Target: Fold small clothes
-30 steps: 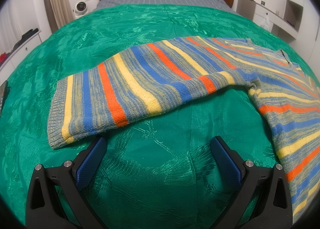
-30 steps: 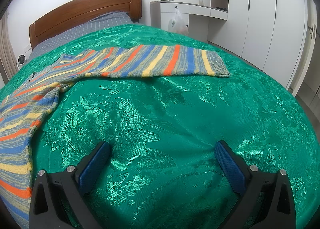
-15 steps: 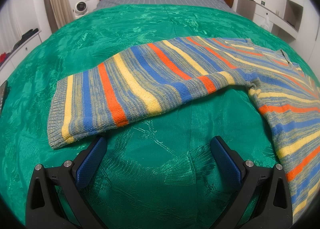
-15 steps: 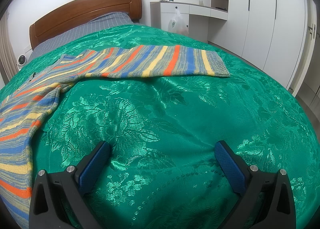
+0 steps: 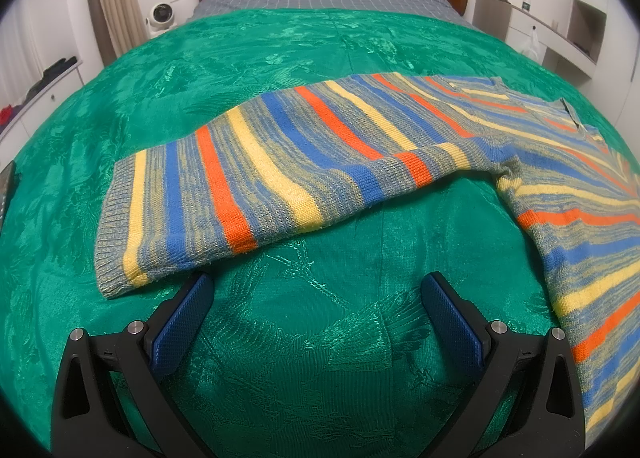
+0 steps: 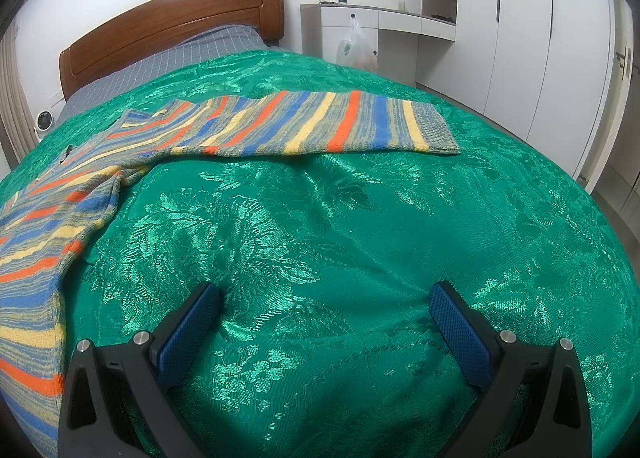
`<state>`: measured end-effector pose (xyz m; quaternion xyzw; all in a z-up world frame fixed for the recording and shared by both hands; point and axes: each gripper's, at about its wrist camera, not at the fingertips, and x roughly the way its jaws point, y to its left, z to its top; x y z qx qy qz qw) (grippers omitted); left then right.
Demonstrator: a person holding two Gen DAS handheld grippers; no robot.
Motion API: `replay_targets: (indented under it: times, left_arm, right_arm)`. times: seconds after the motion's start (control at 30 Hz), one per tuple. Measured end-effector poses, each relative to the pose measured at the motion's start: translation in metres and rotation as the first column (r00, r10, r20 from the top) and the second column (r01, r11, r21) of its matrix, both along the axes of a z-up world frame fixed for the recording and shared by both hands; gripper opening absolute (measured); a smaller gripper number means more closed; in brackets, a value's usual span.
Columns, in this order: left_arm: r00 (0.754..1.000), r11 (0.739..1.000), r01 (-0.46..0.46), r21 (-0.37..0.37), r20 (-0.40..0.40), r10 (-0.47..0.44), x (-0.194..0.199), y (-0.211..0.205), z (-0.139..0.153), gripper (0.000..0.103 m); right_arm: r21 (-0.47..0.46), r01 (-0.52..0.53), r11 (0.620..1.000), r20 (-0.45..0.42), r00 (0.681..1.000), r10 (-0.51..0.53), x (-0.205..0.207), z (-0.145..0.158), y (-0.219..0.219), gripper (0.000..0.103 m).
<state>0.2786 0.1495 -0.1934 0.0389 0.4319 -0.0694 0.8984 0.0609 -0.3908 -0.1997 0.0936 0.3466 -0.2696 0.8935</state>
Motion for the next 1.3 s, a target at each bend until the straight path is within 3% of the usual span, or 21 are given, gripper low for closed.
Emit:
replay_targets:
  times: [1.3]
  left_arm:
    - [1.000, 1.000, 0.000, 0.000, 0.000, 0.000, -0.0003, 0.0002, 0.0002, 0.103]
  right_arm:
    - [-0.011, 0.000, 1.000, 0.033, 0.999, 0.000, -0.0040, -0.0019, 0.0032, 0.103]
